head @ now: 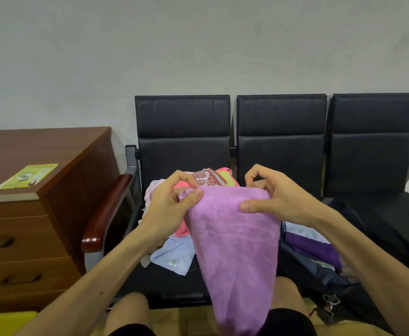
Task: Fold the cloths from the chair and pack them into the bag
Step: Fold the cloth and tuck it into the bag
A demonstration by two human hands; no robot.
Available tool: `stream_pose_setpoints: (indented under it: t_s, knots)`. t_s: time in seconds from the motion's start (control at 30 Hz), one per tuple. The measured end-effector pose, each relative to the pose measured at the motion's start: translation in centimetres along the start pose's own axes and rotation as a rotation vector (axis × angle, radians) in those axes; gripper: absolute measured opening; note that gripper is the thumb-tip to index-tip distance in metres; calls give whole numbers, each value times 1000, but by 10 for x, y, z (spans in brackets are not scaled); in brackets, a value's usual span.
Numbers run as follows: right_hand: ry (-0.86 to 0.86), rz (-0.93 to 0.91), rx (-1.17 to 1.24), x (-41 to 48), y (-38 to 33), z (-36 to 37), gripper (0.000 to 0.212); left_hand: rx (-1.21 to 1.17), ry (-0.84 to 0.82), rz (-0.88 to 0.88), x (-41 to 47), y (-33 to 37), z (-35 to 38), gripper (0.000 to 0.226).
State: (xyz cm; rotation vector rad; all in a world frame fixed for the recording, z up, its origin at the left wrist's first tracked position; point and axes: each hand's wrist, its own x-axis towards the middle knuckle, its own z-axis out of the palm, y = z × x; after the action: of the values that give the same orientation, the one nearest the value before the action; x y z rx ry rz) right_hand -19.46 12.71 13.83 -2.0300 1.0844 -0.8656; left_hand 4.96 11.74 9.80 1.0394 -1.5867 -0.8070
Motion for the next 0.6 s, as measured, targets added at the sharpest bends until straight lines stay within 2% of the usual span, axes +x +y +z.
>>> stream_pose_setpoints:
  t_s: [0.1, 0.27, 0.43, 0.6]
  knots:
    - [-59, 35, -82, -5, 5, -7, 25, 74, 5, 23, 1, -2, -1, 8]
    - [-175, 172, -192, -10, 15, -13, 16, 182, -121, 117, 2, -3, 0, 20]
    - [-69, 231, -218, -11, 18, -16, 17, 174, -218, 144, 2, -3, -5, 19]
    - [44, 169, -286, -9, 6, -22, 18, 297, -282, 75, 9, -11, -18, 21]
